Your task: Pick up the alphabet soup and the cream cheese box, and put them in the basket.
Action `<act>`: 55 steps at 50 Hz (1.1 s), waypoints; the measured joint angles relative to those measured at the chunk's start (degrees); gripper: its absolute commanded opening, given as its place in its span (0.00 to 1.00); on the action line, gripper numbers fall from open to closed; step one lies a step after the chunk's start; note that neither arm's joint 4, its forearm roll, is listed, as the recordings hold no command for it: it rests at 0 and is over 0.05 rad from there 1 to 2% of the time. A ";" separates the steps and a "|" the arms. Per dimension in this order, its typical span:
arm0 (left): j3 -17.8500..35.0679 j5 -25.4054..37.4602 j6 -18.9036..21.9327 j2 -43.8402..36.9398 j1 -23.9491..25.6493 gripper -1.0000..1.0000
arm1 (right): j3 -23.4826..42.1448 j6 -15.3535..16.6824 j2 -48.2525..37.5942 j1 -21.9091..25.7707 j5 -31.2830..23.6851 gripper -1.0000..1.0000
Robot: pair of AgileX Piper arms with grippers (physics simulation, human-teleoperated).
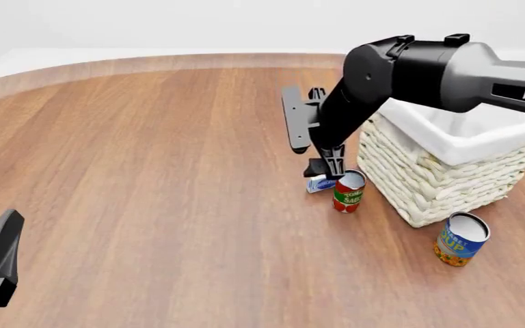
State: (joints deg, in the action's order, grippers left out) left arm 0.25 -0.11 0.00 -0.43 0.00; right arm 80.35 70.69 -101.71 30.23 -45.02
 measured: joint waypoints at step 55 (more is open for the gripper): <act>0.00 0.00 0.00 0.00 0.00 1.00 | 2.31 3.46 -5.46 -1.31 -2.51 1.00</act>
State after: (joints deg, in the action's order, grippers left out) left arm 0.25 -0.11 0.00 -0.43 0.00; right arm 82.66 74.14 -107.17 28.92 -47.52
